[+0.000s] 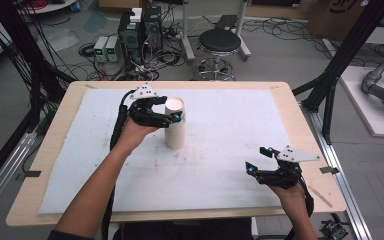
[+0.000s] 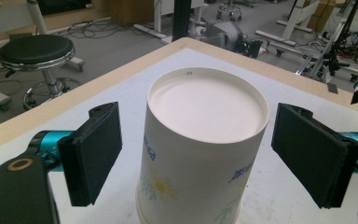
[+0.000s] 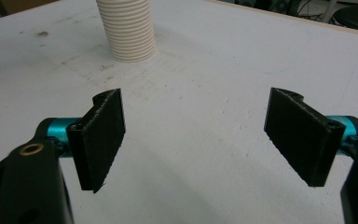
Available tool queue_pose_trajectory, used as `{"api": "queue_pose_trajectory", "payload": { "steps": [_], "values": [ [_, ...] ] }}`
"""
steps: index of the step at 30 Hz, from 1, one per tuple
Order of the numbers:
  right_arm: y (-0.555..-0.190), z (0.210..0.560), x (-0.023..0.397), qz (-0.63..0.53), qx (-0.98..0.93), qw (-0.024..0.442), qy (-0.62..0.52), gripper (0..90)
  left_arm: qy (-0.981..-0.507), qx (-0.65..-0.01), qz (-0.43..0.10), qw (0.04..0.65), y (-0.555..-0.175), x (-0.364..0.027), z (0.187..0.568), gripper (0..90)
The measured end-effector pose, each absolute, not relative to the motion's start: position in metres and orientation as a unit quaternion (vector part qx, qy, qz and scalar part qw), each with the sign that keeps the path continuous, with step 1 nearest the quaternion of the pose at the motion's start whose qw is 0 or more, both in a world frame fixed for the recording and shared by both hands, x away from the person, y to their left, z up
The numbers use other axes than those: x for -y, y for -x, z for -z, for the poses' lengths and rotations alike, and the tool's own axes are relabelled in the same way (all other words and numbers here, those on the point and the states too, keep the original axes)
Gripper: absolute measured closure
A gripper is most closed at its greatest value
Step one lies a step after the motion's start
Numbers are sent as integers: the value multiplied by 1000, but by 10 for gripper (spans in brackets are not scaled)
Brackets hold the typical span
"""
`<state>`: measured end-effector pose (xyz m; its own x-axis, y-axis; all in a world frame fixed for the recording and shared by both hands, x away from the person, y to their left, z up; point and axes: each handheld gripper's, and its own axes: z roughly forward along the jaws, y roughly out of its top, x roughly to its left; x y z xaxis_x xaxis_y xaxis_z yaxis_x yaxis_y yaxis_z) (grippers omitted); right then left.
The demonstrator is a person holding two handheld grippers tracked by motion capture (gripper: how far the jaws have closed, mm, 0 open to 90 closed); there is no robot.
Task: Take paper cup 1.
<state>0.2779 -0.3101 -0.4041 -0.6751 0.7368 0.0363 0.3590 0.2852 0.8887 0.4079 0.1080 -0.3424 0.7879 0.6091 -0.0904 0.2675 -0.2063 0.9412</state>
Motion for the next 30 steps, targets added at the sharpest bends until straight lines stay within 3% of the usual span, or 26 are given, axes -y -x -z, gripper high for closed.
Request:
{"api": "queue_pose_trajectory", "payload": {
  "steps": [7,10,30],
  "values": [
    [-278,404,311,-483,-777,195,-354,207,-762,-284,-144,563,-412,-106,346,230],
    [-278,404,311,-483,-777,195,-354,207,-764,-276,-141,566,-413,-106,347,317],
    [-278,404,310,-481,-778,194,-353,207,-760,-269,-143,574,-413,-106,338,323]
  ]
}}
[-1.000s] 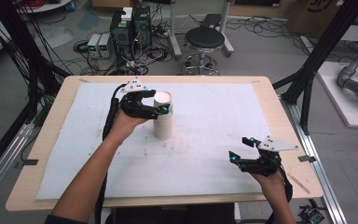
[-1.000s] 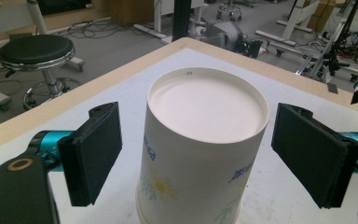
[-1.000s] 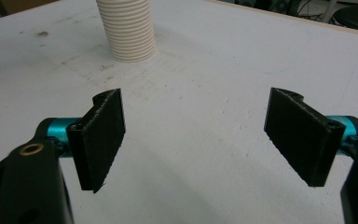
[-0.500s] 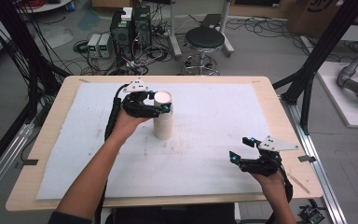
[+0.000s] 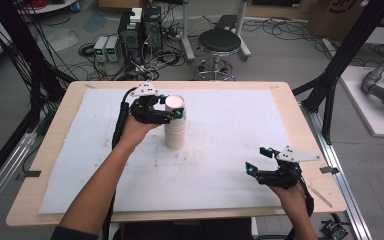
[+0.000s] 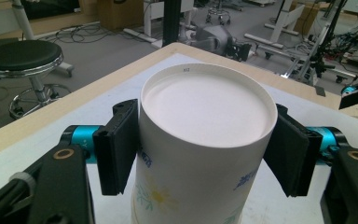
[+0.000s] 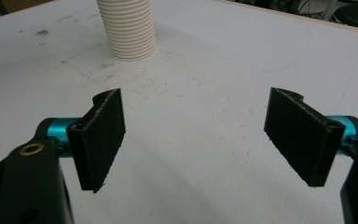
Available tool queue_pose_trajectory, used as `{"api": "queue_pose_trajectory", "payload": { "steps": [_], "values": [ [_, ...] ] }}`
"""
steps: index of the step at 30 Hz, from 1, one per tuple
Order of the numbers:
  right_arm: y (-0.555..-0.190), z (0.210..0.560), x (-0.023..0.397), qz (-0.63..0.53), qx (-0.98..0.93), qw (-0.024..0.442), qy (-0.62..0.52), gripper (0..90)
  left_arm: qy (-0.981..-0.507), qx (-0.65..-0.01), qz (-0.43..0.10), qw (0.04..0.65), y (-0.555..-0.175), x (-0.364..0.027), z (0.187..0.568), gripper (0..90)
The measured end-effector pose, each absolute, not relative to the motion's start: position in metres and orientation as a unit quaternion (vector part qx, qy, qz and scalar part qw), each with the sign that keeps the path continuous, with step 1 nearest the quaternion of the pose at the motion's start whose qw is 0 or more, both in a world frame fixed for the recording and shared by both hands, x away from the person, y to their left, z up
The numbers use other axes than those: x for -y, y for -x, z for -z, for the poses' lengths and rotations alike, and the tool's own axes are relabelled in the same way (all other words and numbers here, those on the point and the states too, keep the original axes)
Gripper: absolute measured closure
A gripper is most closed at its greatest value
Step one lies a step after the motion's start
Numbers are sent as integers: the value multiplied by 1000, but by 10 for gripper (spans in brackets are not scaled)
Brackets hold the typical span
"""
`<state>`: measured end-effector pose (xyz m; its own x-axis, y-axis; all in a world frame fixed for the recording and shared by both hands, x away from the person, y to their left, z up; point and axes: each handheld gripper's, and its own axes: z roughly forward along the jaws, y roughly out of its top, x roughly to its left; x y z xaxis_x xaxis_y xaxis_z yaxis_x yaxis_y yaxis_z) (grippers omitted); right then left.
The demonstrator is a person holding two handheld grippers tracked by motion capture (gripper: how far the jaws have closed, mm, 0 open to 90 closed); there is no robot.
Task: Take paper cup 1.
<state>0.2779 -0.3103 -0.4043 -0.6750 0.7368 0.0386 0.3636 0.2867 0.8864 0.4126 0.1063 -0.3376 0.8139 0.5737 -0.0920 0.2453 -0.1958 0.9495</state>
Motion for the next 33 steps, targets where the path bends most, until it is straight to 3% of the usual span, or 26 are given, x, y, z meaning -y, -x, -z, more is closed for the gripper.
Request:
{"api": "queue_pose_trajectory", "payload": {
  "steps": [33],
  "values": [
    [-278,404,307,-482,-780,189,-352,210,-737,-275,-140,601,-412,-114,331,324]
  ]
}}
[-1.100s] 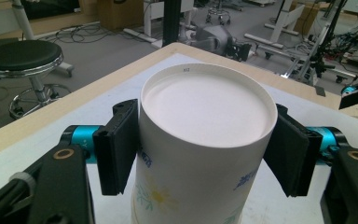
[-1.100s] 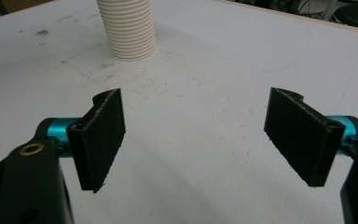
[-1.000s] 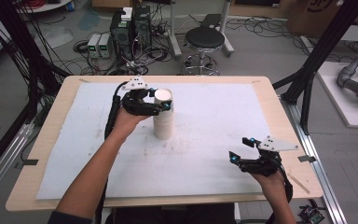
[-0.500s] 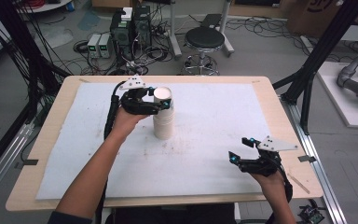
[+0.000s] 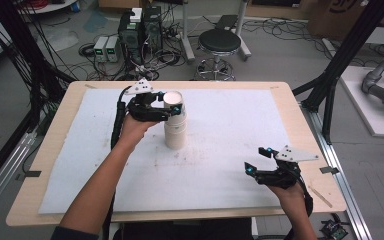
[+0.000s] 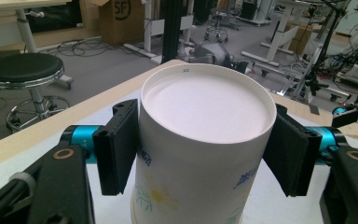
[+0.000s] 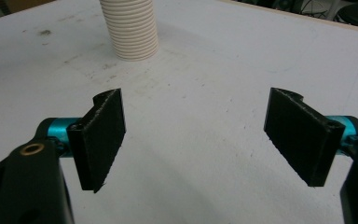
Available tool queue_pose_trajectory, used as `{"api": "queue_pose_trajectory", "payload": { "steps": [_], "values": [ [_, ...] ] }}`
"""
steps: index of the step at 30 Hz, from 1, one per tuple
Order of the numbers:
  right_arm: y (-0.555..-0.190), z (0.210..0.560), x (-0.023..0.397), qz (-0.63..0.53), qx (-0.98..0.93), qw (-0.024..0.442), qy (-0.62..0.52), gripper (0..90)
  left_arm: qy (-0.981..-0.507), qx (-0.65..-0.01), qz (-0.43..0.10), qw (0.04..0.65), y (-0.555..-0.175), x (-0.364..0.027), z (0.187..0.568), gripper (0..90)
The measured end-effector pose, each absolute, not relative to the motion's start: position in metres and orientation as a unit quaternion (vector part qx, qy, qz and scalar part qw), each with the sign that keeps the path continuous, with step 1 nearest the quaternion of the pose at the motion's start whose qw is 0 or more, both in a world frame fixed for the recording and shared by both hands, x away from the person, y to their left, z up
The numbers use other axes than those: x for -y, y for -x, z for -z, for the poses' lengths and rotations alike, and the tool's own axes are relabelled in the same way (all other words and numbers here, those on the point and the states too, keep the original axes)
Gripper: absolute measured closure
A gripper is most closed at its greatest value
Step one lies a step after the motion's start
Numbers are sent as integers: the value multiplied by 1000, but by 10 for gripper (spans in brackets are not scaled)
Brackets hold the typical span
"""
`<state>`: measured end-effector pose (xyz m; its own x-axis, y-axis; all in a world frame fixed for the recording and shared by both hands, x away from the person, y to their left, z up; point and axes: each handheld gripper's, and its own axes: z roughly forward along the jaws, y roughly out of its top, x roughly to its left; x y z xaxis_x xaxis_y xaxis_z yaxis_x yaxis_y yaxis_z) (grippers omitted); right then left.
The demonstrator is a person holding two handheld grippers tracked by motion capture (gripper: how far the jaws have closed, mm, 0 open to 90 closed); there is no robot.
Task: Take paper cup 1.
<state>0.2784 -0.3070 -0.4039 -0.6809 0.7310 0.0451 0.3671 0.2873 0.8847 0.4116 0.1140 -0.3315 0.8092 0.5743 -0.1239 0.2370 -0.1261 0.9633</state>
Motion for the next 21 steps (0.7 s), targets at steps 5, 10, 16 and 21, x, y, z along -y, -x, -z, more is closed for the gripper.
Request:
{"api": "queue_pose_trajectory", "payload": {
  "steps": [5,10,16,21],
  "values": [
    [-279,402,306,-485,-782,183,-345,297,-739,-277,-137,598,-412,-114,329,326],
    [-284,393,296,-498,-783,176,-329,425,-740,-280,-137,596,-413,-113,328,328],
    [-300,382,273,-494,-803,159,-294,617,-742,-280,-136,593,-413,-113,328,330],
    [-319,368,248,-490,-817,150,-265,752,-741,-286,-132,593,-414,-114,329,331]
  ]
}}
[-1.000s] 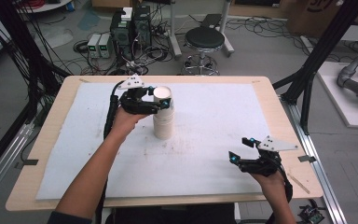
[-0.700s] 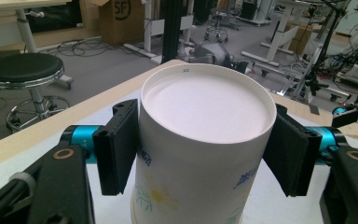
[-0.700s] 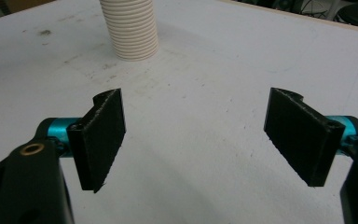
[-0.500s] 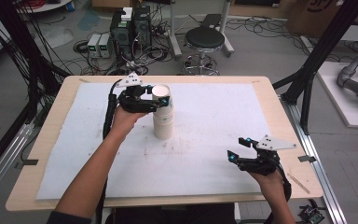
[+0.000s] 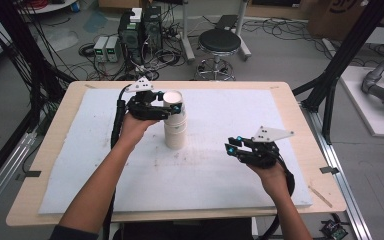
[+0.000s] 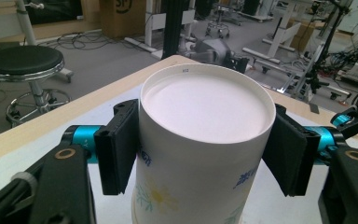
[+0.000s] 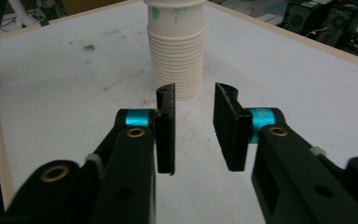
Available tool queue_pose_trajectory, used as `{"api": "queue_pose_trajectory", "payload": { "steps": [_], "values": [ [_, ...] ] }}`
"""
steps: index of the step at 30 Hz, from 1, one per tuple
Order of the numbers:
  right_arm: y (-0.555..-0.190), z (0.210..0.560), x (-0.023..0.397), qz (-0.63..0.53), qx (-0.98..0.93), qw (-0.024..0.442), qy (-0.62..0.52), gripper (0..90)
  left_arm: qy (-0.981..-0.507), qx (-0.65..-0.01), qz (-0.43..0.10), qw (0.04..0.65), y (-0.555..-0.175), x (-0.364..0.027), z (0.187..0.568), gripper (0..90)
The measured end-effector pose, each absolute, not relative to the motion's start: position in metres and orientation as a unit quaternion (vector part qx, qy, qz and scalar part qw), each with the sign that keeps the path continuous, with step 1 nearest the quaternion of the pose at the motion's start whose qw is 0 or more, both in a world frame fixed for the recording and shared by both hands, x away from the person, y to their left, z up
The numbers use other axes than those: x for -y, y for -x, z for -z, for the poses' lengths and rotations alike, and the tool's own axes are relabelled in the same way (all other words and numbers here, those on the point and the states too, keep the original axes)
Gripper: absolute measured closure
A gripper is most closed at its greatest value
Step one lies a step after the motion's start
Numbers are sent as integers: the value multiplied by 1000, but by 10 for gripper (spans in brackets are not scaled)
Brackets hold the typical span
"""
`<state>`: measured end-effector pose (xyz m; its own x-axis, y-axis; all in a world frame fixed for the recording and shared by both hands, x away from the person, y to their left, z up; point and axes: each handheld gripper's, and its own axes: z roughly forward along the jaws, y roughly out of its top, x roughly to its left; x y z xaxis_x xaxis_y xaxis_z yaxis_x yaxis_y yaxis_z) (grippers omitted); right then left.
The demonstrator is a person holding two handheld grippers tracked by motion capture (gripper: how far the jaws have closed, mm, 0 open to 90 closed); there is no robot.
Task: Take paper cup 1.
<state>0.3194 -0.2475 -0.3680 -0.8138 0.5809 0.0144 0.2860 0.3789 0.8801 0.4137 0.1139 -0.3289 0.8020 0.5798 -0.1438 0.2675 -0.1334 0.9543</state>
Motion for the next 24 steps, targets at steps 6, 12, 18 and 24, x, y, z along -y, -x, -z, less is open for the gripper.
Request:
{"api": "queue_pose_trajectory", "payload": {
  "steps": [6,12,18,24],
  "values": [
    [-334,360,231,-498,-815,154,-252,900,-742,-285,-130,592,-414,-114,329,332],
    [-345,355,221,-496,-820,148,-244,900,-744,-285,-128,591,-415,-114,329,332],
    [-352,350,205,-490,-828,143,-232,900,-745,-286,-128,589,-415,-114,330,333],
    [-361,346,185,-478,-839,137,-222,900,-747,-286,-125,587,-415,-113,331,333]
  ]
}}
